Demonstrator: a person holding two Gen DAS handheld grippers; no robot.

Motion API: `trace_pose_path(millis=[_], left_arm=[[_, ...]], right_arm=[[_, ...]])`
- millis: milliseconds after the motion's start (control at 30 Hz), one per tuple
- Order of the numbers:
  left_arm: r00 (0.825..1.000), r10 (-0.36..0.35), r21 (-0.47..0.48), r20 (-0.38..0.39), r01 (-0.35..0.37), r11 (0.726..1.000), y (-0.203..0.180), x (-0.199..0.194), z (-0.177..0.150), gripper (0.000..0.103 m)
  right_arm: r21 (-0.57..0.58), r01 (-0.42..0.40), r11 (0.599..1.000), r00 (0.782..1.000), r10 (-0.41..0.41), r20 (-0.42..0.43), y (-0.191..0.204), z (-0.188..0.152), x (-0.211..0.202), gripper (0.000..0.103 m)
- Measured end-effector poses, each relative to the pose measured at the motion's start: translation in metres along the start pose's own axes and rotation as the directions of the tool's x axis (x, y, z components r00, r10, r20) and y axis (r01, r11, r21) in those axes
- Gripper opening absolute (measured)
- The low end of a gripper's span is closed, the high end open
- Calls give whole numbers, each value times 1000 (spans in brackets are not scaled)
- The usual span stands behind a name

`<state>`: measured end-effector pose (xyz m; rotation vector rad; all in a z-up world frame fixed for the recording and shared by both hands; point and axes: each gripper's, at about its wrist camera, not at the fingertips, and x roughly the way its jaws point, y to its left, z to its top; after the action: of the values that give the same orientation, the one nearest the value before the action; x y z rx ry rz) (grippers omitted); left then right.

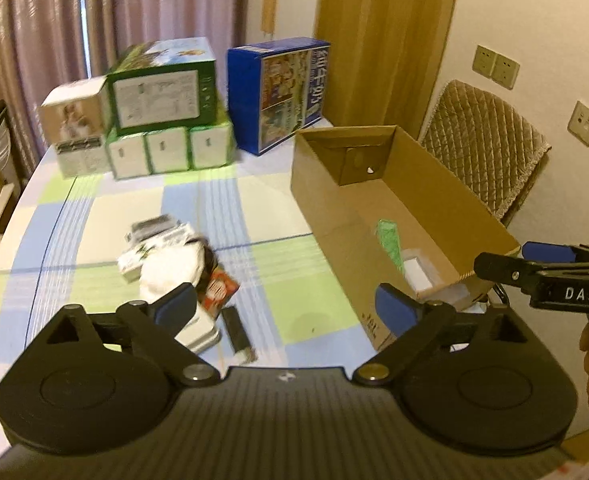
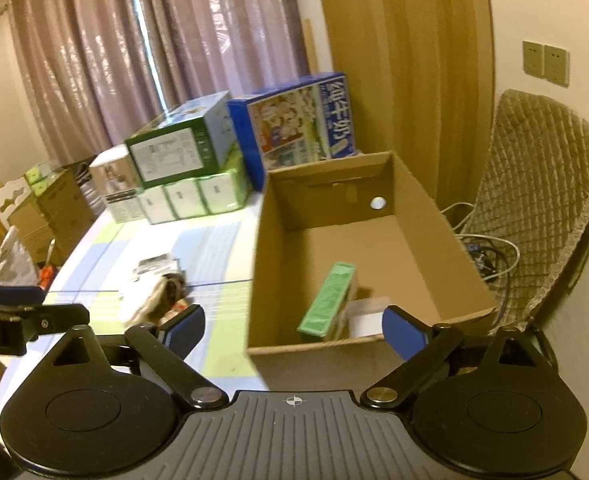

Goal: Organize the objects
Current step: 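Withdraw both tools from the cardboard box back over the table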

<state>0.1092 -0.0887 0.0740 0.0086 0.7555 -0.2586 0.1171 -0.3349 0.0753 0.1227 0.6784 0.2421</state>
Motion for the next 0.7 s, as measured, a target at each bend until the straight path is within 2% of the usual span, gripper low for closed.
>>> trace_pose_path(millis=[67, 433, 567, 700], left_arm=[[1000, 10, -7, 4, -10, 1000, 10, -10, -9, 98], [984, 175, -131, -27, -177, 975, 96, -53, -61, 101], [979, 203, -155, -33, -205, 966, 112, -60, -71, 102], [980, 198, -159, -33, -201, 967, 119, -60, -73, 102]], right_arm=[[-6, -13, 1000, 1000, 13, 0, 10, -3, -4, 101], [-44, -127, 991, 992, 126, -24, 71, -27, 0, 101], [-70, -147, 987, 989, 145, -43, 88, -35, 6, 101], [-78, -159, 984, 986, 154, -64, 96, -42, 12, 101]])
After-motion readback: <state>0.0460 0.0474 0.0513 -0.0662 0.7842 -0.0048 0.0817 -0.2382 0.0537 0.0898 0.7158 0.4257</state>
